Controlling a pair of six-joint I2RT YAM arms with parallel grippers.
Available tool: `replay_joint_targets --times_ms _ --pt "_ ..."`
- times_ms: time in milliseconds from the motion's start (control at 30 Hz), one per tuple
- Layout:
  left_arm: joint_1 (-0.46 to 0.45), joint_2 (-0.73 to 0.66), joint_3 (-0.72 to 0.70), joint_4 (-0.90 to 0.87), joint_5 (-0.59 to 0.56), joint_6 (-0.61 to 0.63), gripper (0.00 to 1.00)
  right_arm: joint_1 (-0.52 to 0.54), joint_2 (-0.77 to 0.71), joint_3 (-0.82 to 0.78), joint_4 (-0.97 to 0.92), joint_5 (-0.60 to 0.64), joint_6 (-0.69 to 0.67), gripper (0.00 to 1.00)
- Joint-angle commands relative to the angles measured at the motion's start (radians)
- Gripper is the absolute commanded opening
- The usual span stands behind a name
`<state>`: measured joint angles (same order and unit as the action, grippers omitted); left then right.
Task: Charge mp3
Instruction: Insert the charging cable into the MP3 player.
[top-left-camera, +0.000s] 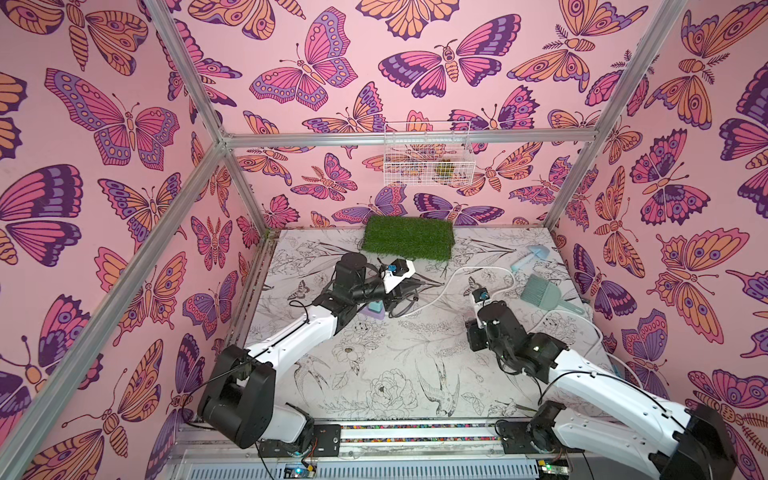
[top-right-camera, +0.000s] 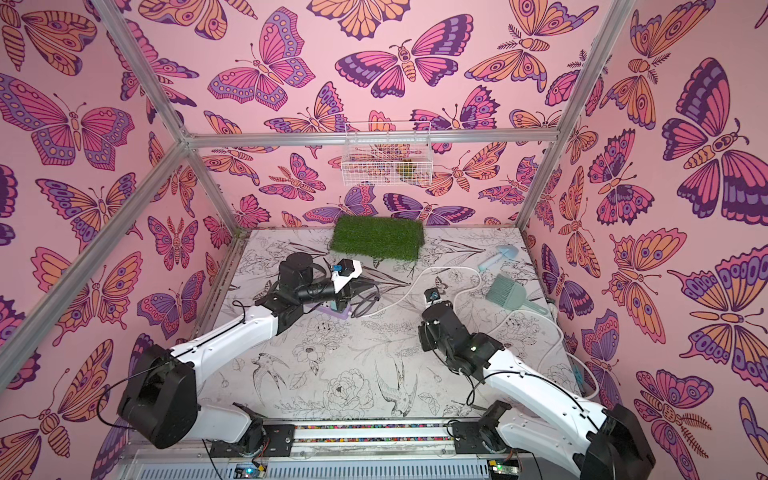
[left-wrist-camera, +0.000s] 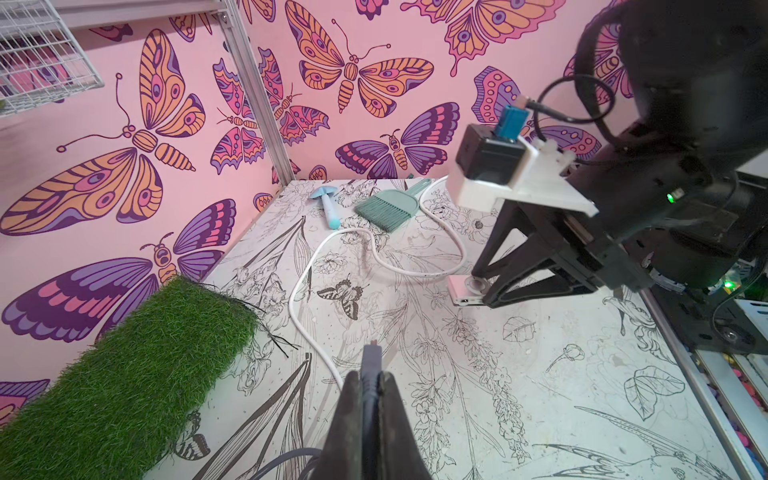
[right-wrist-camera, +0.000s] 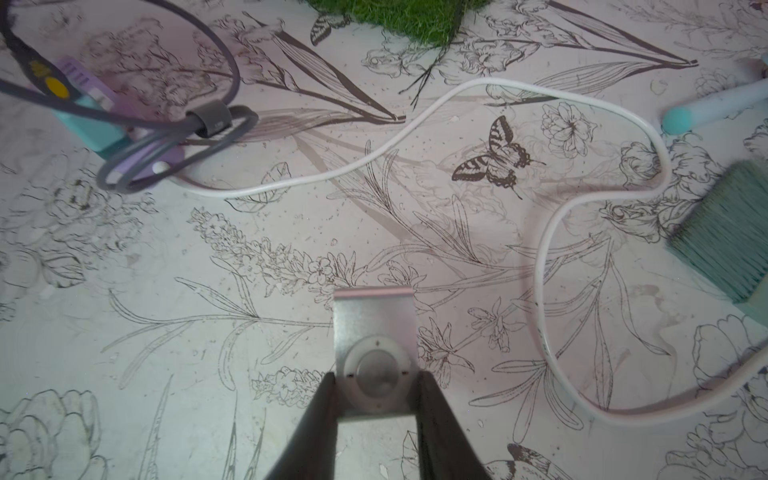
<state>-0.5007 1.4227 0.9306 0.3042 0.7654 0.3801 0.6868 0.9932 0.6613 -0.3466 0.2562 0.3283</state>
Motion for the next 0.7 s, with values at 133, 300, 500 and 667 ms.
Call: replay_joint_targets --times_ms 133,300,500,667 --pt "-0.069 -0.070 -0.041 -0.002 -0.027 0.054 0.00 -0.105 -0.020 0.059 0.124 -0.320 -0.050 0.30" --pt "-0.086 -0.078 -0.099 0.059 -0.044 0.131 0.00 -0.127 0.001 0.103 0.100 -0.384 -0.062 0.30" --pt "-0.112 -0.084 -0.151 0.149 -0.072 0.272 0.00 -0.138 0.045 0.175 0.056 -0.486 -0.052 0.30" --pt "-0.131 -0.094 -0.180 0.149 -0.103 0.446 0.00 -0.141 0.089 0.268 -0.069 -0.508 -0.058 0.30"
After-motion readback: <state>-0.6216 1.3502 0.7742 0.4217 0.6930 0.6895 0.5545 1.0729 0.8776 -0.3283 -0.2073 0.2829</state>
